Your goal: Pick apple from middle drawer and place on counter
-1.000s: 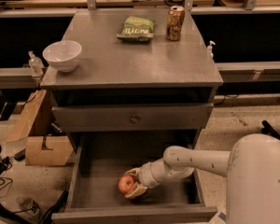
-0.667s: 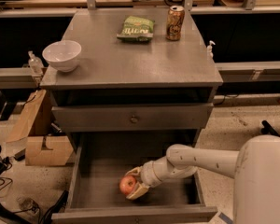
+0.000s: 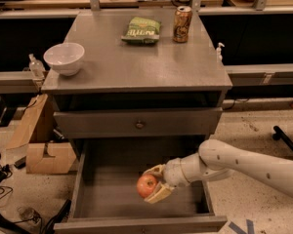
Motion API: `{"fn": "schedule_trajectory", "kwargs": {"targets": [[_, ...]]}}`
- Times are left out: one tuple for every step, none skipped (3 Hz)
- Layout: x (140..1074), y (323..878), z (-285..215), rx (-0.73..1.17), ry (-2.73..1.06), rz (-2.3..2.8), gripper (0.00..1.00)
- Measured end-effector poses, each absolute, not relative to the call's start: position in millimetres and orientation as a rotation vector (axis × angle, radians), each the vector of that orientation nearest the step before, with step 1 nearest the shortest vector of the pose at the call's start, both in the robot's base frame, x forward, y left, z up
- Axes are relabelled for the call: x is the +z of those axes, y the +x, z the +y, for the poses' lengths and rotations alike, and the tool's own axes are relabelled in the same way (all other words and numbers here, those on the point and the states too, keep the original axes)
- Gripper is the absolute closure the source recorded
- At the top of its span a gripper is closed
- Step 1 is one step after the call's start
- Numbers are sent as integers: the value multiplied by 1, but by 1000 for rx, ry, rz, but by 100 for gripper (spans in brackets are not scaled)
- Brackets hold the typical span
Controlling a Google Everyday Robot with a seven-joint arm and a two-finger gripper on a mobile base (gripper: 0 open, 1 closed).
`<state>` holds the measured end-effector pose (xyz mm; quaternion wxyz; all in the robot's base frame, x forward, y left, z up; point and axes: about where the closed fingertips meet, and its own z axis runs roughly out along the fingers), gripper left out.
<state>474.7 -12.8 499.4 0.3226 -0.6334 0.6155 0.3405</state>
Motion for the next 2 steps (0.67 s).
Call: {"fn": "schedule_trajectory", "kwargs": {"targets": [[599,464,-64,843,-1538,1681,100],[657,465,-97,814,-1434,1726,100]]}}
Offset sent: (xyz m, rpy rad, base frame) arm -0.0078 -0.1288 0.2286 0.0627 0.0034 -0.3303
